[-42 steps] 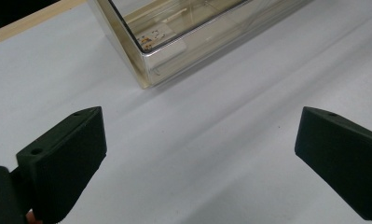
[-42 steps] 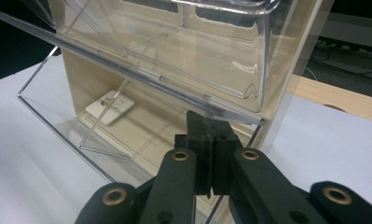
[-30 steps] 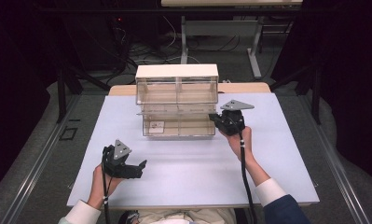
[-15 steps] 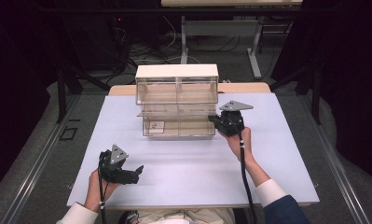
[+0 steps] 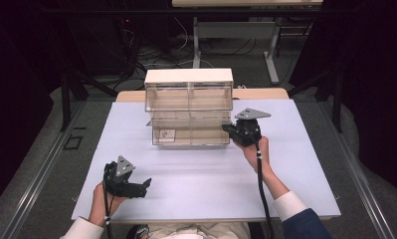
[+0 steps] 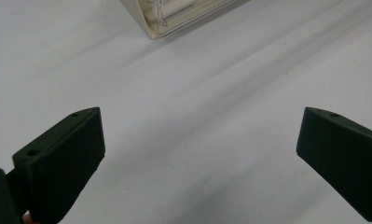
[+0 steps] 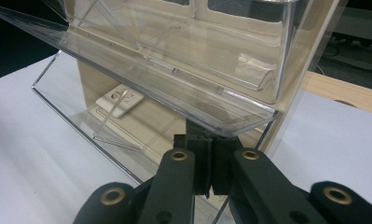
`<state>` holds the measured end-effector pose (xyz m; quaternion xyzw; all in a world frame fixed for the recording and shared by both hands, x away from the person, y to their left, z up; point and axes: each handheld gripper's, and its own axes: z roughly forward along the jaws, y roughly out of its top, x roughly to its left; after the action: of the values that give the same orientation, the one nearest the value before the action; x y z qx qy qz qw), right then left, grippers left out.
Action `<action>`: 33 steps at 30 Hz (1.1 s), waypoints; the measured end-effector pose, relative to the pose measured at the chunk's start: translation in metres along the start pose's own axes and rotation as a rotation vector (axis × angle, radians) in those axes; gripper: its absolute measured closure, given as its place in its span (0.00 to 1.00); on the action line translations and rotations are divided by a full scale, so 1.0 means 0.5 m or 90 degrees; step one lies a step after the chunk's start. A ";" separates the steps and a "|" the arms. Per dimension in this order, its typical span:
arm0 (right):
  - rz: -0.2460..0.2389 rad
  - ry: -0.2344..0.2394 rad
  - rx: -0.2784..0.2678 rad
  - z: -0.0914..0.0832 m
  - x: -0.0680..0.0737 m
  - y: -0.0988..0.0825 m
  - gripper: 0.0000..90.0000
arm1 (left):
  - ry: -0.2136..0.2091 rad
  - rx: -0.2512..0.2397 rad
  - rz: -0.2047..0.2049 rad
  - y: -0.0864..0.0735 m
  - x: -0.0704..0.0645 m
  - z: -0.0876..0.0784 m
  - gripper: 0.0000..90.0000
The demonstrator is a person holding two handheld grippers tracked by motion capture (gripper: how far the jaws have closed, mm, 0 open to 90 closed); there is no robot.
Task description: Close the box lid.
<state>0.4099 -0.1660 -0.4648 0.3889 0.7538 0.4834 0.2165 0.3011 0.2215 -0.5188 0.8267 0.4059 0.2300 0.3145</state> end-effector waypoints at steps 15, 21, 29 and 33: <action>0.019 0.010 0.030 -0.005 -0.002 -0.008 0.99 | 0.005 -0.003 0.006 -0.001 0.000 -0.003 0.01; 0.014 0.011 0.044 -0.008 -0.001 -0.017 0.99 | 0.003 -0.003 0.008 0.000 -0.001 -0.002 0.01; 0.005 0.015 0.060 -0.011 0.002 -0.027 1.00 | 0.006 -0.004 0.009 0.000 0.000 -0.003 0.01; 0.000 0.014 0.067 -0.016 0.003 -0.030 1.00 | 0.005 -0.005 0.009 0.000 -0.001 -0.003 0.01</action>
<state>0.3975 -0.1728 -0.4747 0.3945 0.7803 0.4474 0.1878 0.2999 0.2216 -0.5180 0.8273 0.4004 0.2371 0.3148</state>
